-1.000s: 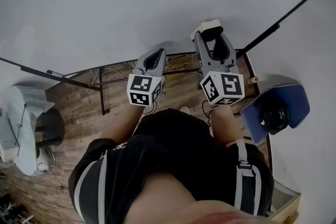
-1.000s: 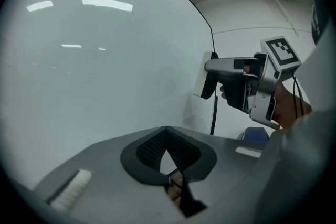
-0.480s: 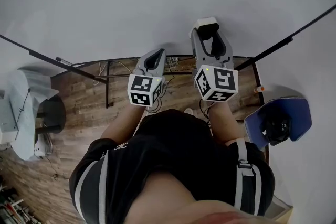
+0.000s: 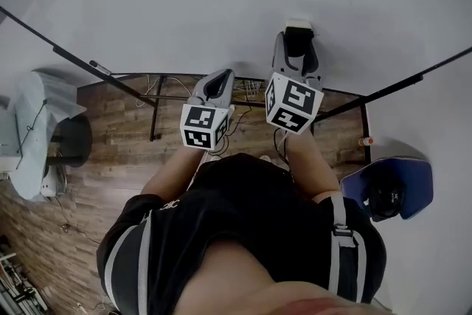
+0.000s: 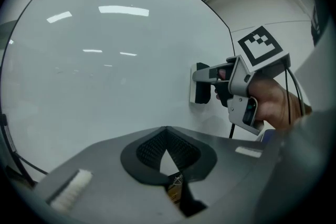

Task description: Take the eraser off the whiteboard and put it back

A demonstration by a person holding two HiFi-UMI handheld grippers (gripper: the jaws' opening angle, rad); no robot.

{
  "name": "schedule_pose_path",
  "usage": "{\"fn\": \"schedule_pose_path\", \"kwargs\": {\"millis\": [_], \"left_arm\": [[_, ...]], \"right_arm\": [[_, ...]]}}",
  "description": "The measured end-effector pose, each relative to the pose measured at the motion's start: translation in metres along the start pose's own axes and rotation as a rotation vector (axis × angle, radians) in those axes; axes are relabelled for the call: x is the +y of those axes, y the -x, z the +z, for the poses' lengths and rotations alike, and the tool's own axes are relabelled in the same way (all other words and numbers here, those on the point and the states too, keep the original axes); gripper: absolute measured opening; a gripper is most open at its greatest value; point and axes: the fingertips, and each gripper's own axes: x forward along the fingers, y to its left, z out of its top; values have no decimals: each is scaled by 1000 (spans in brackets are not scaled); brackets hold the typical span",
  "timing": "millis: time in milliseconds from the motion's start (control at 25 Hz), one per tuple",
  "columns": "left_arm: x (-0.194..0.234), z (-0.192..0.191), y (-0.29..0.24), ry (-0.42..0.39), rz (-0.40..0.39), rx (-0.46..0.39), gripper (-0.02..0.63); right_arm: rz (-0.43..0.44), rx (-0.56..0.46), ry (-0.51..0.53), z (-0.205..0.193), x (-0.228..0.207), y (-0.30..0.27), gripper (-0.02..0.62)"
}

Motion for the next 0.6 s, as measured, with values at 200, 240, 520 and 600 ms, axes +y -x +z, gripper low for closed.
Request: {"fn": "schedule_pose_path", "kwargs": {"millis": [200, 240, 520, 600], "left_arm": [[11, 1, 7, 0, 31, 6, 9], [13, 1, 8, 0, 37, 6, 9], [4, -1, 8, -12, 33, 13, 9], [4, -2, 8, -11, 31, 17, 9]], "right_arm": [[-48, -14, 13, 2, 4, -4, 232], [-46, -18, 13, 2, 5, -4, 232], [10, -31, -33, 2, 5, -3, 232], [46, -45, -64, 4, 8, -3, 234]]}}
